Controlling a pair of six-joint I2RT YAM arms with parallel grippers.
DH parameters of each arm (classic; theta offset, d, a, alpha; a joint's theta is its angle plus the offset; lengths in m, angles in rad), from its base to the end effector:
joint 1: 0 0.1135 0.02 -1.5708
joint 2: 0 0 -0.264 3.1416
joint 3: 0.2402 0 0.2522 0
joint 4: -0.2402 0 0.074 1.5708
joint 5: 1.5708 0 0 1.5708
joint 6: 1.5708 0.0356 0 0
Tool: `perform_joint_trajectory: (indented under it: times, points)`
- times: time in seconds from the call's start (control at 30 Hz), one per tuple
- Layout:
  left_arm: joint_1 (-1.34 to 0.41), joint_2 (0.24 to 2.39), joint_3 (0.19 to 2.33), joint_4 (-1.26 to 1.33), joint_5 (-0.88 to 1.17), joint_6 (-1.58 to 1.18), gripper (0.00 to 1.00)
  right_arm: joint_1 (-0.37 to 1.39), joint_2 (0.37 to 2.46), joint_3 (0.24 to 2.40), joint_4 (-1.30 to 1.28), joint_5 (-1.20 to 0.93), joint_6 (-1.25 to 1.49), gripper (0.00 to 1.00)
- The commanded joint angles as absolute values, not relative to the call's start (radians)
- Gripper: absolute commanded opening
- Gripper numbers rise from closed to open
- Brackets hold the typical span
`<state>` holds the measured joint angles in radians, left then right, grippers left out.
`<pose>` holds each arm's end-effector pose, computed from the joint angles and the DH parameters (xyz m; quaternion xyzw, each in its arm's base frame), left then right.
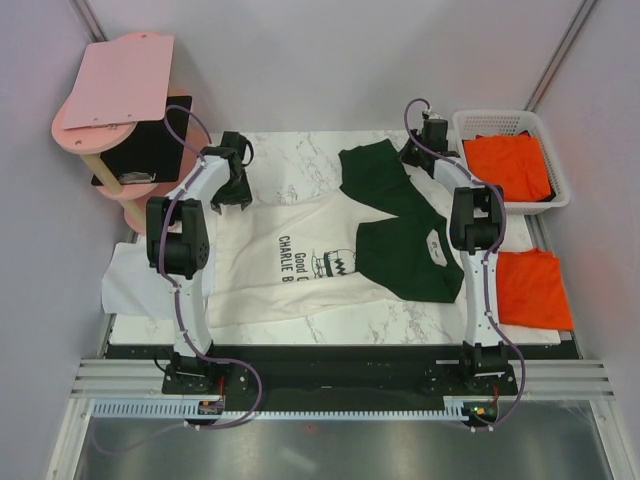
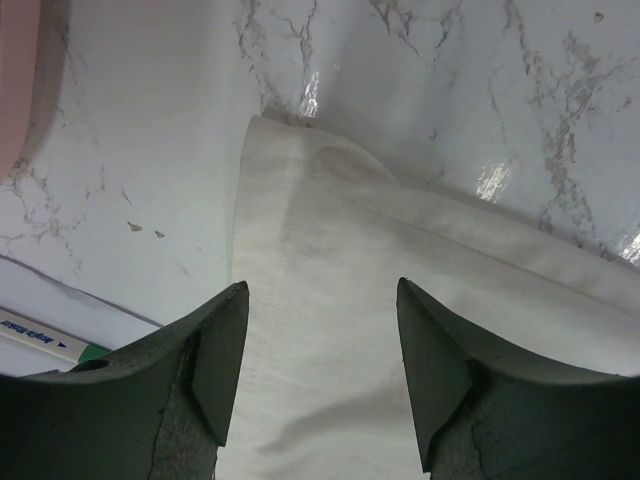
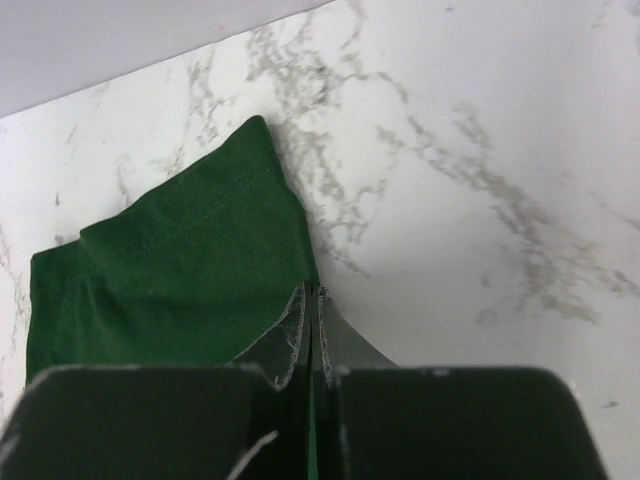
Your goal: Fold and stack the t-shirts
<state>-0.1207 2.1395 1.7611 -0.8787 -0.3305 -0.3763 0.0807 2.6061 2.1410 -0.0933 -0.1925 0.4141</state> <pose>0.4433 -0.0421 0.1988 -0.1497 0.9631 0.1196 0.1893 0.5828 0.0540 0.1342 0.0985 0.8662 0.1997 0.4473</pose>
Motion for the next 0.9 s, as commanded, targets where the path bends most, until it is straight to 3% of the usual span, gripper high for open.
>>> perform_joint_trajectory:
  times: [0.0,0.87]
  points:
    - [-0.127,2.115,1.787,-0.83,-0.288,-0.341,0.68,0.058,2.526,2.131,-0.095,-0.129,0.43,0.0]
    - [-0.127,2.31,2.086,-0.845,-0.173,-0.261,0.67,0.006,2.507,2.1,-0.074,-0.035,0.463,0.0]
